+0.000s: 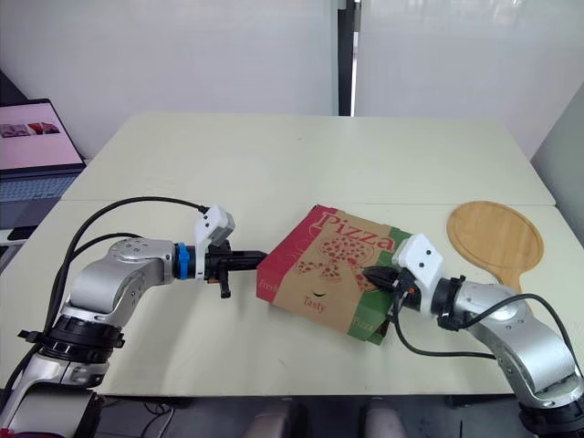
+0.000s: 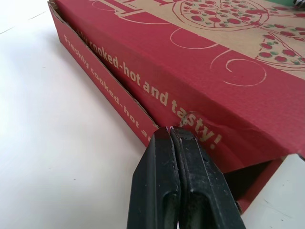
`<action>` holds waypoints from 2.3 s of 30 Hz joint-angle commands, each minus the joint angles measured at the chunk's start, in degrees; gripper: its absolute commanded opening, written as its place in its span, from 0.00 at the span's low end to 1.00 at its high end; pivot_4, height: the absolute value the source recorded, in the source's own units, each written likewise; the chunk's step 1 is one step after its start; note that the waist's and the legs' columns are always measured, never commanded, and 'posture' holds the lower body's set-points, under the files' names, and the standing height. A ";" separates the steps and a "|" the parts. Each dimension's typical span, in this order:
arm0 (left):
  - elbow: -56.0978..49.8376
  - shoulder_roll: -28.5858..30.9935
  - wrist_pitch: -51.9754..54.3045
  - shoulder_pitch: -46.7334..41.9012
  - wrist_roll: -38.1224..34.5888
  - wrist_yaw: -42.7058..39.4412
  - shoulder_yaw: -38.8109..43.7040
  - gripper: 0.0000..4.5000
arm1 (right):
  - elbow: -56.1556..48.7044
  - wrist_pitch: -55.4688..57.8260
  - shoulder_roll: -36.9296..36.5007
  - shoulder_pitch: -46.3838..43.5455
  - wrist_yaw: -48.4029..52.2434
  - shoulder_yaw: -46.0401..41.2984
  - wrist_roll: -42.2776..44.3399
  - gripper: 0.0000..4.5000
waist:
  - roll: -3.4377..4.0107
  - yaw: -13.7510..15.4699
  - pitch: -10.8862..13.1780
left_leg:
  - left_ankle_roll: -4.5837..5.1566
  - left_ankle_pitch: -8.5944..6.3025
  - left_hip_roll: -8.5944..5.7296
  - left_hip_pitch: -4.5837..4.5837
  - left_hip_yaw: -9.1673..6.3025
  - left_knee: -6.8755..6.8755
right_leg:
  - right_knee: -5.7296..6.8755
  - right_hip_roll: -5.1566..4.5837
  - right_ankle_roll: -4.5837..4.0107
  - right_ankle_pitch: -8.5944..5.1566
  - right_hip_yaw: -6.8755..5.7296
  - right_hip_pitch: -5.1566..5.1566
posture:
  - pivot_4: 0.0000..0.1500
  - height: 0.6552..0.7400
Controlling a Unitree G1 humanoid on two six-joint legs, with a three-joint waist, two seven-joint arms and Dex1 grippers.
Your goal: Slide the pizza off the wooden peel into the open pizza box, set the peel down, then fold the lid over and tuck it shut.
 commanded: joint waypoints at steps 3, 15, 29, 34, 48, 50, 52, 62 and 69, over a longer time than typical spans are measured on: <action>-2.21 1.35 0.19 -0.11 -0.97 -0.15 3.26 0.01 | -0.34 -1.17 0.08 0.23 0.48 -0.09 -1.09 0.00 | 0.00 0.01 0.00 | 0.00 0.00 0.00 0.00 0.00 0.00 | 0.00 0.00 0.00 0.00 -0.01 0.00 | 1.00 0.86; 1.77 1.73 -3.13 -9.32 -1.57 -9.05 2.48 0.01 | -1.00 0.07 -0.15 -0.36 0.72 -0.62 -0.86 0.00 | 0.00 0.01 0.00 | -0.01 0.00 -0.03 0.01 0.00 0.04 | 0.00 0.00 0.00 0.00 -0.03 0.04 | 1.00 0.86; 6.10 -1.78 -11.84 -9.29 5.45 -12.03 -3.95 0.01 | -2.29 1.99 1.06 -2.71 -0.90 -2.70 0.24 0.00 | 0.00 -0.02 0.00 | 0.00 0.01 -0.01 0.01 -0.01 0.04 | 0.03 0.03 0.00 0.00 -0.02 0.03 | 1.00 0.86; 6.27 -2.12 -11.97 -9.26 5.73 -12.17 -3.66 0.01 | -2.24 9.48 0.92 -2.46 -3.18 -16.95 10.56 0.00 | 0.00 0.03 0.00 | 0.00 0.01 -0.02 0.00 0.00 0.05 | 0.04 0.01 0.01 0.00 -0.02 0.04 | 1.00 0.86; 8.79 -3.84 -12.59 -10.35 6.11 -12.31 -2.82 0.01 | -9.62 7.82 -12.75 16.12 8.95 -17.24 7.71 0.00 | 0.00 -0.30 0.00 | 0.04 -0.01 0.08 0.10 -0.04 0.06 | 0.01 0.16 0.01 0.00 -0.02 0.21 | 1.00 0.86; 8.93 -4.02 -12.59 -10.34 6.07 -12.22 -2.70 0.01 | -10.22 8.06 -11.72 15.61 7.91 -14.90 7.75 0.00 | -0.01 -0.13 0.00 | 0.04 -0.01 0.08 0.09 -0.06 0.08 | -0.01 0.15 0.01 0.00 -0.03 0.24 | 1.00 0.86; 9.07 -4.14 -12.63 -10.38 6.04 -12.15 -2.63 0.01 | -10.46 8.16 -10.68 14.69 6.81 -13.09 7.69 0.00 | -0.01 -0.03 0.00 | 0.04 -0.01 0.06 0.09 -0.07 0.10 | -0.02 0.13 0.01 0.00 -0.03 0.25 | 1.00 0.86; 9.13 -4.67 -12.58 -10.31 5.78 -11.71 -2.47 0.01 | -10.21 9.20 -6.64 11.72 3.87 -11.68 9.63 0.00 | 0.00 -0.04 0.00 | 0.04 0.00 0.06 0.10 -0.08 0.10 | -0.02 0.12 0.01 0.00 -0.03 0.25 | 1.00 0.86; 8.12 -4.63 -12.63 -9.86 6.37 -11.55 -3.31 0.01 | -8.10 6.01 -5.67 12.94 1.15 -7.04 2.43 0.00 | 0.00 -0.07 0.00 | 0.03 0.00 0.05 0.09 -0.07 0.11 | 0.00 0.13 0.01 0.00 -0.02 0.23 | 1.00 0.86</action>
